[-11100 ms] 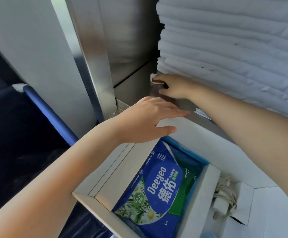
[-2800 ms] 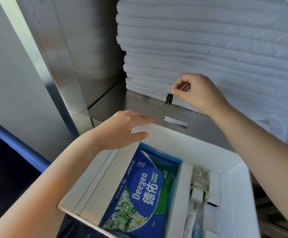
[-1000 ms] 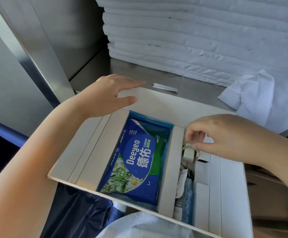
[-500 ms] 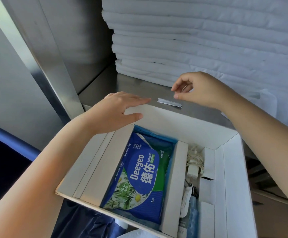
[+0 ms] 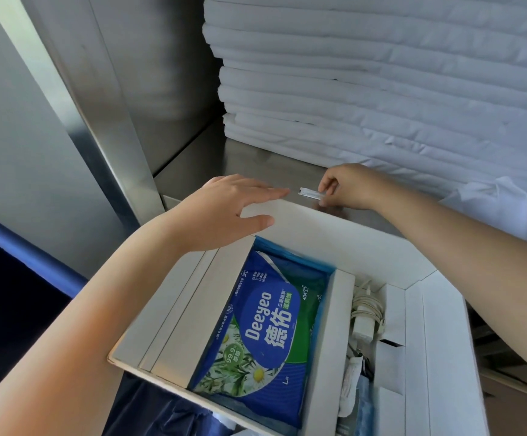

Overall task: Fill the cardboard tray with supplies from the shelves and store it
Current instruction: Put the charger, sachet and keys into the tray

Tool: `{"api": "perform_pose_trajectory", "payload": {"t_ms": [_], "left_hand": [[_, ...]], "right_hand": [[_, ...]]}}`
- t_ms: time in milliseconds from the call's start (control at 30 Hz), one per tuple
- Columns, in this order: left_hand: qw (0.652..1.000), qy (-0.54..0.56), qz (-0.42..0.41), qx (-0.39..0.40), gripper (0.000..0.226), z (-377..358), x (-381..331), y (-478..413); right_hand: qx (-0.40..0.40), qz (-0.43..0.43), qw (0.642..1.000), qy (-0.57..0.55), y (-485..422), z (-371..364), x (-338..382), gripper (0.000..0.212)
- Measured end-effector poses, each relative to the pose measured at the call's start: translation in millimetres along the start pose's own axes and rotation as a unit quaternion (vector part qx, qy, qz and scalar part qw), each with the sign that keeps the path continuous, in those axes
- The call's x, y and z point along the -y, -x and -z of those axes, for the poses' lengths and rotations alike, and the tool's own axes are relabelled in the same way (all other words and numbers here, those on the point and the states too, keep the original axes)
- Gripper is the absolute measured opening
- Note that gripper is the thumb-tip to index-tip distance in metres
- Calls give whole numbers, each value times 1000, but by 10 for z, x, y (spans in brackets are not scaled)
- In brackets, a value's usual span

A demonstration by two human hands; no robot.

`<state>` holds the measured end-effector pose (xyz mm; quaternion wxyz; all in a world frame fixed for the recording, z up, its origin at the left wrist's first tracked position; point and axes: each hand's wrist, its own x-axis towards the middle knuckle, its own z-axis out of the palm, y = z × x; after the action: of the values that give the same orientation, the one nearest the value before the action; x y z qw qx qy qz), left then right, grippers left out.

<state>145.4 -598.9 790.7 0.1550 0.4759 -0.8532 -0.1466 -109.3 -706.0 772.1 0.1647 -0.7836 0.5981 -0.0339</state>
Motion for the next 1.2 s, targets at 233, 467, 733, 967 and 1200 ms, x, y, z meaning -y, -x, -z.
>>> {"api": "perform_pose_trajectory", "payload": {"t_ms": [233,467,733,967,1200], "left_hand": [[1000,1,1,6,51,-13,31,-14],[1000,2,0,1,51,-20,35,-17],[1000,2,1,6,51,-5,28,-15],[1000,4,3,8,51,8,7,-16],[1000,3,3,2,50,9,-1,-9]], "right_hand": [[-7,2,999,43,-25,-25,-36,20],[5,0,999,53,-24,-10,-18,16],[1,1,998,63,10,13,19,11],[-70,-2,997,-17,139,147,-6,10],[-167,42,985,0,455,399,110,14]]}}
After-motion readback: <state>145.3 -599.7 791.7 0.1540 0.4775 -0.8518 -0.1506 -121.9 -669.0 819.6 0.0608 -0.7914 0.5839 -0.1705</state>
